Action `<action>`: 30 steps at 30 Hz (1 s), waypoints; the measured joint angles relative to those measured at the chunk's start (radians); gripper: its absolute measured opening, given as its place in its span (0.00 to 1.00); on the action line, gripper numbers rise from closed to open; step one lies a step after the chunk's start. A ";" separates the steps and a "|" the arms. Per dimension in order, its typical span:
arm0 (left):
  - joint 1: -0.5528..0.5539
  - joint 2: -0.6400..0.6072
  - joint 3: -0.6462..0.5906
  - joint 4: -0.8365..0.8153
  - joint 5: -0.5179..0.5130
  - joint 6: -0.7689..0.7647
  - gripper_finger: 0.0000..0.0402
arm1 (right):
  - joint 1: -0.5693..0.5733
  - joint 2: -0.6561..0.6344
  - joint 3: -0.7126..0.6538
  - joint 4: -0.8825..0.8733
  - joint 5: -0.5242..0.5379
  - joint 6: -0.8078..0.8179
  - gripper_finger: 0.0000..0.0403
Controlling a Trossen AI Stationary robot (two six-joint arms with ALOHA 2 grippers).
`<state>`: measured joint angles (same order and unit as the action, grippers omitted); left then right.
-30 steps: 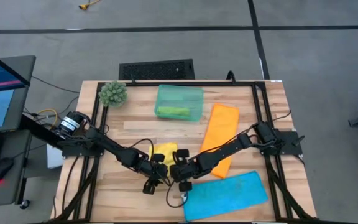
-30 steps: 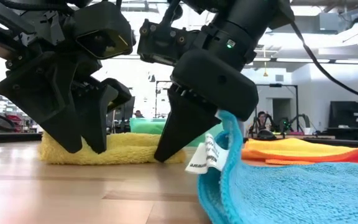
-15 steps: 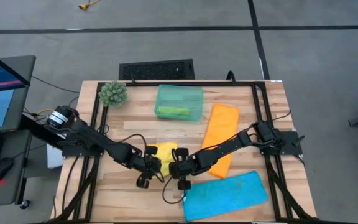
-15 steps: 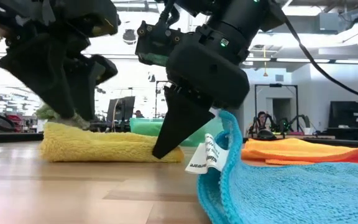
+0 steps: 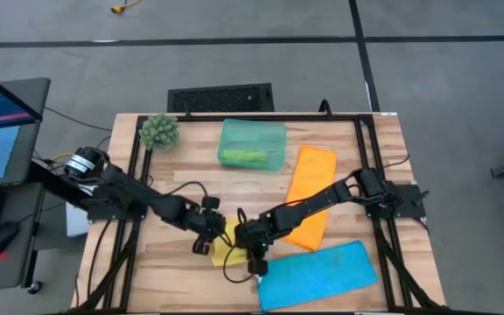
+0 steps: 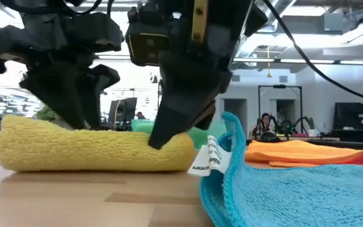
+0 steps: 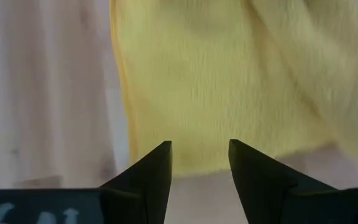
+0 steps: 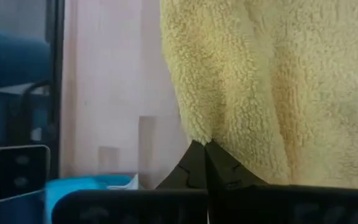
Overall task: Roll microfiber towels into tight, uniform cylinder then place into a basket
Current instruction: Roll the yellow towel
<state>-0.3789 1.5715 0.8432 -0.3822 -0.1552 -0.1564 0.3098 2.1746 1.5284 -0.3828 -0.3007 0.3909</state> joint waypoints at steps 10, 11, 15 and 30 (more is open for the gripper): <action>-0.099 -0.085 -0.063 0.003 0.008 -0.051 0.38 | -0.004 -0.002 0.001 0.107 -0.137 0.150 0.00; -0.115 -0.100 -0.063 0.005 0.003 -0.053 0.38 | -0.004 -0.002 0.001 0.114 -0.151 0.165 0.00; -0.173 -0.161 -0.063 -0.001 -0.009 -0.066 0.38 | -0.005 -0.002 0.001 0.123 -0.174 0.235 0.00; -0.298 -0.069 -0.063 0.188 -0.042 0.051 0.38 | -0.067 -0.003 -0.021 0.160 -0.215 0.506 0.00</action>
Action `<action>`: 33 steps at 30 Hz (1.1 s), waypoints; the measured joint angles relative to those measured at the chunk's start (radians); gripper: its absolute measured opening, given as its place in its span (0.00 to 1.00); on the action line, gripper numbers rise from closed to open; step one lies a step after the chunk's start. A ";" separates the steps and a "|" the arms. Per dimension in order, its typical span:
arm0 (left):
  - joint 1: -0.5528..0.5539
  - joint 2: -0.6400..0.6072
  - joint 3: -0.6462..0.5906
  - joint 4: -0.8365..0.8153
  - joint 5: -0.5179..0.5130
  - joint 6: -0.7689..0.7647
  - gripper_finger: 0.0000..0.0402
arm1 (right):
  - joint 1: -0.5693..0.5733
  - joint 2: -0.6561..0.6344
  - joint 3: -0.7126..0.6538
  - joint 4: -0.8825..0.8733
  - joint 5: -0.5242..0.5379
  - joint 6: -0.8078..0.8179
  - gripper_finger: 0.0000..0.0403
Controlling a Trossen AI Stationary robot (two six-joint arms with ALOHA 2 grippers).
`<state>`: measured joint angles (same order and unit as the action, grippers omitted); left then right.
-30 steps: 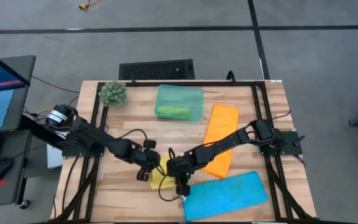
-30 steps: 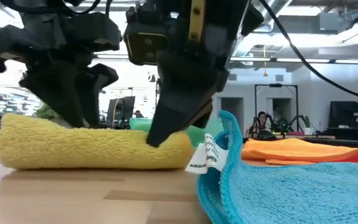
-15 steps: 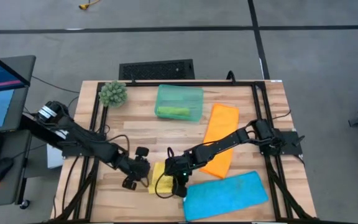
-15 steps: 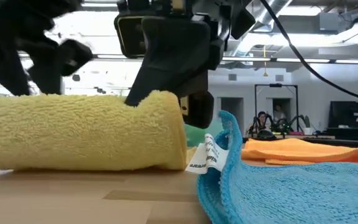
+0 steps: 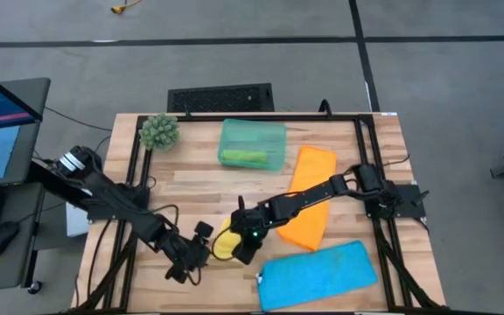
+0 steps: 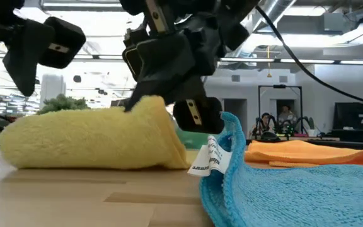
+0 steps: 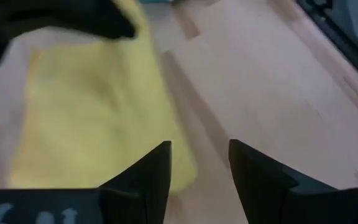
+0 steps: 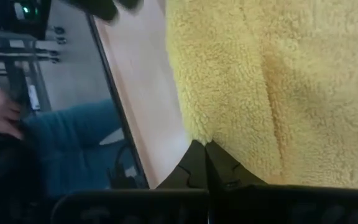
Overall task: Roll microfiber towels into tight, uniform cylinder then place into a basket
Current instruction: Roll the yellow towel
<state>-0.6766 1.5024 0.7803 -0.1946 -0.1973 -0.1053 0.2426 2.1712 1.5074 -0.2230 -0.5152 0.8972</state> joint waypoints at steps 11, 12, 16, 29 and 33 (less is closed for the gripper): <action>0.002 0.122 0.000 0.094 -0.058 0.014 0.38 | -0.010 0.000 0.000 0.044 -0.048 0.081 0.00; 0.009 0.128 0.000 0.101 -0.062 0.020 0.38 | -0.007 0.000 0.000 0.038 -0.048 0.082 0.00; 0.038 0.135 0.000 0.101 -0.067 0.025 0.38 | 0.006 0.000 0.000 0.026 -0.037 0.090 0.00; 0.121 0.135 0.001 0.177 -0.018 0.135 0.38 | 0.026 0.000 0.000 0.010 0.000 0.065 0.03; 0.133 0.135 0.001 0.199 0.006 0.169 0.38 | 0.026 0.000 0.000 0.001 0.000 0.043 0.03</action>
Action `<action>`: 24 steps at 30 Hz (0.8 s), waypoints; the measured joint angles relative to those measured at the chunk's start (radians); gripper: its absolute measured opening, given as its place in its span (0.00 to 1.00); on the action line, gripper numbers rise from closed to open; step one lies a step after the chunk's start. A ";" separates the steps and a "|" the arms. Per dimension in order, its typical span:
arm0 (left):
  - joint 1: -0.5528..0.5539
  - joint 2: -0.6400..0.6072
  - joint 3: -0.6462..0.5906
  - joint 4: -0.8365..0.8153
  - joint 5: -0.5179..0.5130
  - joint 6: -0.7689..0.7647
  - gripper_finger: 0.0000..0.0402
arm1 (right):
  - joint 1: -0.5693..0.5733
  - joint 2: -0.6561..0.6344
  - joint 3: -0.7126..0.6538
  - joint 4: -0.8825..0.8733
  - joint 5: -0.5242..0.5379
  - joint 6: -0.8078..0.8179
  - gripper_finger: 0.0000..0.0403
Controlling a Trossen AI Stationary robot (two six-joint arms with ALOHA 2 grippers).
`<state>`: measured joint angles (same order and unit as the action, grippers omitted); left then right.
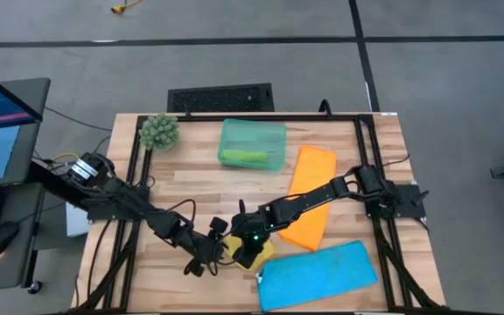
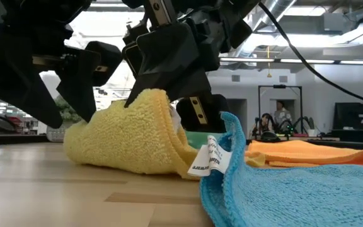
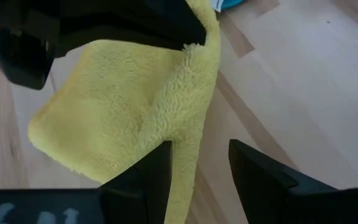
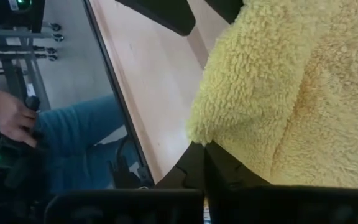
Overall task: Roll microfiber towels into tight, uniform cylinder then place into a basket
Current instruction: Roll the yellow towel
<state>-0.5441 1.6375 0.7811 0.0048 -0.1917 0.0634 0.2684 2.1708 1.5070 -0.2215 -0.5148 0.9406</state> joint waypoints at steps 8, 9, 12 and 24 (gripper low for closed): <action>0.023 0.000 0.000 0.001 0.032 0.038 0.38 | 0.000 0.000 0.000 -0.002 0.000 -0.006 0.18; 0.026 0.000 0.000 0.001 0.038 0.038 0.38 | 0.000 0.000 0.000 -0.002 -0.003 -0.006 0.20; 0.034 0.000 0.000 0.001 0.038 0.039 0.38 | 0.000 0.000 0.000 -0.002 -0.012 -0.007 0.25; 0.040 0.000 0.000 0.003 0.035 0.039 0.38 | 0.021 -0.168 0.000 -0.226 0.307 -0.009 0.27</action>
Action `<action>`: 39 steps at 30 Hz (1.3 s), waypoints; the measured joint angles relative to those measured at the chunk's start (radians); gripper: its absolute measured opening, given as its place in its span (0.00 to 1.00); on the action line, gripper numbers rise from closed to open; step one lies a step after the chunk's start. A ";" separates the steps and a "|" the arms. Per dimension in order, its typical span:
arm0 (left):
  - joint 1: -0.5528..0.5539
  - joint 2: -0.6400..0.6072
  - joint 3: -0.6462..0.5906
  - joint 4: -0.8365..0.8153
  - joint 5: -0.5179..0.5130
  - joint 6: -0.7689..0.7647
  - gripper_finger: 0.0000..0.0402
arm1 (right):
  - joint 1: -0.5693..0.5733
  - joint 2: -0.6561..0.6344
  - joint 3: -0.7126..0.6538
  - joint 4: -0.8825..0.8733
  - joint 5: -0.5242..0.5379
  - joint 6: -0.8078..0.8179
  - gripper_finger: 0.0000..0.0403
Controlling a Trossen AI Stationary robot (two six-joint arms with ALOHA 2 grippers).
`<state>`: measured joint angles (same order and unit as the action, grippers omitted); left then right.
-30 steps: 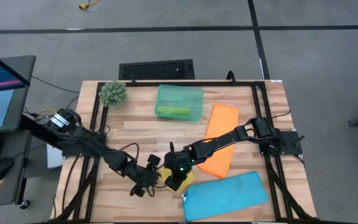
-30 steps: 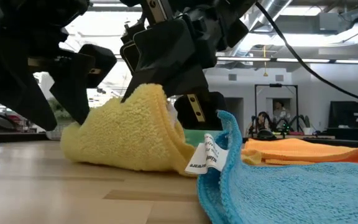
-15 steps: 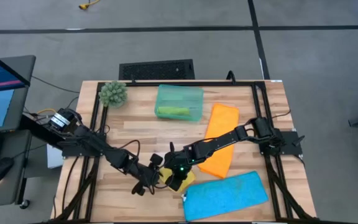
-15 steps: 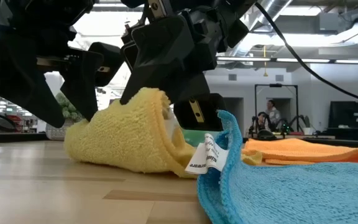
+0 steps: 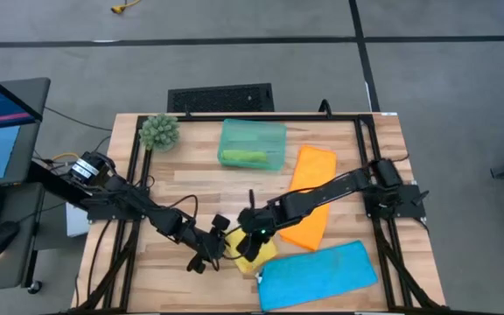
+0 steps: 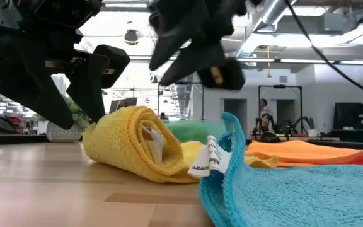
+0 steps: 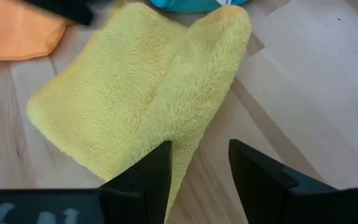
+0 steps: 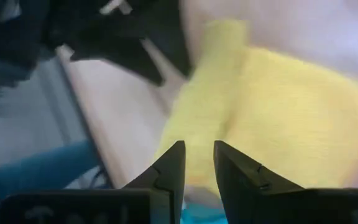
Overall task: Roll microfiber towels into tight, uniform cylinder then place into a basket
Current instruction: Roll the yellow towel
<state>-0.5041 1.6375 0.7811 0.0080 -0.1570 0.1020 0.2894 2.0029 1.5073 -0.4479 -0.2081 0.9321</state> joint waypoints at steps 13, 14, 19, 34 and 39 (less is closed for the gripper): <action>0.006 0.000 0.000 0.010 -0.005 0.007 0.38 | 0.002 0.039 -0.004 -0.232 0.096 -0.013 0.27; 0.007 0.000 0.000 0.010 -0.006 0.007 0.38 | 0.000 0.057 0.002 -0.183 0.086 -0.013 0.27; 0.035 0.001 0.000 0.014 -0.005 0.006 0.38 | -0.010 0.116 0.000 -0.141 0.075 0.035 0.27; 0.123 0.001 0.001 0.068 0.083 0.036 0.38 | -0.010 0.159 0.001 -0.041 0.061 0.108 0.26; 0.148 0.030 0.003 0.101 0.112 0.039 0.38 | -0.010 0.161 0.000 -0.016 0.067 0.116 0.26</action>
<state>-0.3560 1.6677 0.7837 0.1091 -0.0451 0.1414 0.2790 2.1636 1.5077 -0.4641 -0.1409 1.0477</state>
